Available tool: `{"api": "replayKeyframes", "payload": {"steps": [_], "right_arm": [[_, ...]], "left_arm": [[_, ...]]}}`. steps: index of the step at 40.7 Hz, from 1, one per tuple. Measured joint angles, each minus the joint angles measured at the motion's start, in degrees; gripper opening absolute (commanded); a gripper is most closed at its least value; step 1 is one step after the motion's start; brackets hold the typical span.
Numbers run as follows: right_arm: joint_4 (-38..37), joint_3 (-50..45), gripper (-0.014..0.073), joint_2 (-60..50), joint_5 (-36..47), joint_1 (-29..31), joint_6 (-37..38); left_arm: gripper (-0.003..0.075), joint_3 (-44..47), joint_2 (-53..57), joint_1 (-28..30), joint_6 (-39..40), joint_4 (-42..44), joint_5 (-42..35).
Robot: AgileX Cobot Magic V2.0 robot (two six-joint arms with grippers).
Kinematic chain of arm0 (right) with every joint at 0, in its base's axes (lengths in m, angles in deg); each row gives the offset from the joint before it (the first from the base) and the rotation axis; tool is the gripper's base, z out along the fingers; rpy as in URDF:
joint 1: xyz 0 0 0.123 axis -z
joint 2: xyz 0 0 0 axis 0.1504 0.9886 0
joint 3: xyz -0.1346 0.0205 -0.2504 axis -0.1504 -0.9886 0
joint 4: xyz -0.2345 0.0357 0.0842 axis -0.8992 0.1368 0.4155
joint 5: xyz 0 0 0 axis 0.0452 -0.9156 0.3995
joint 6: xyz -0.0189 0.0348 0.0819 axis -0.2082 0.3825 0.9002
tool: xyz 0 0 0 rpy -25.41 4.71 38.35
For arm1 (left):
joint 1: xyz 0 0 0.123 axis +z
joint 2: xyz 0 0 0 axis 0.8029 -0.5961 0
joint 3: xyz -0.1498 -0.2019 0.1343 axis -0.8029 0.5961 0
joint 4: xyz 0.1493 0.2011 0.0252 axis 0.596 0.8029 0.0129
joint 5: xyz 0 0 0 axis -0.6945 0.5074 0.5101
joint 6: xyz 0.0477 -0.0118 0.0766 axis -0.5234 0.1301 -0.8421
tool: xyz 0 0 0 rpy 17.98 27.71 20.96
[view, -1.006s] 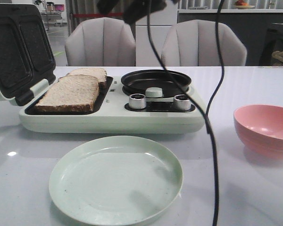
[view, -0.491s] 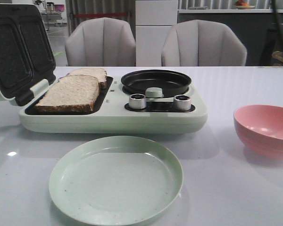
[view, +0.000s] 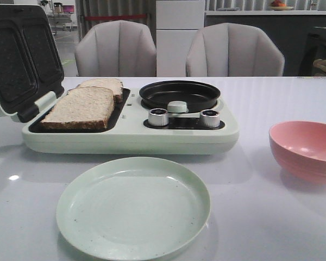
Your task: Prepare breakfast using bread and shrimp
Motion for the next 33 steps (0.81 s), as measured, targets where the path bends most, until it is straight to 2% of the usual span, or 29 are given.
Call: {"api": "replayKeyframes", "payload": {"steps": [11, 21, 24, 27, 33], "right_arm": [[-0.33, -4.59, 0.0453, -3.43, 1.67, 0.00, 0.50], [-0.33, -4.73, 0.0453, -3.43, 2.98, 0.00, 0.59], [-0.33, -4.73, 0.0453, -3.43, 2.98, 0.00, 0.73], [-0.33, -4.73, 0.0453, -3.43, 2.98, 0.00, 0.87], [-0.33, -4.73, 0.0453, -3.43, 3.08, 0.00, 0.87]], "left_arm": [[0.0456, -0.16, -0.31, 0.00, 0.00, 1.56, 2.70], [0.0447, -8.59, -7.93, 0.00, 0.22, 6.27, 18.02], [0.0402, -10.87, -11.97, 0.00, 2.26, 9.65, 23.05], [0.0323, -12.16, -15.87, 0.00, 6.13, 14.98, 26.72], [0.0113, -13.74, -23.71, 3.30, 12.13, 22.40, 30.76]]}}
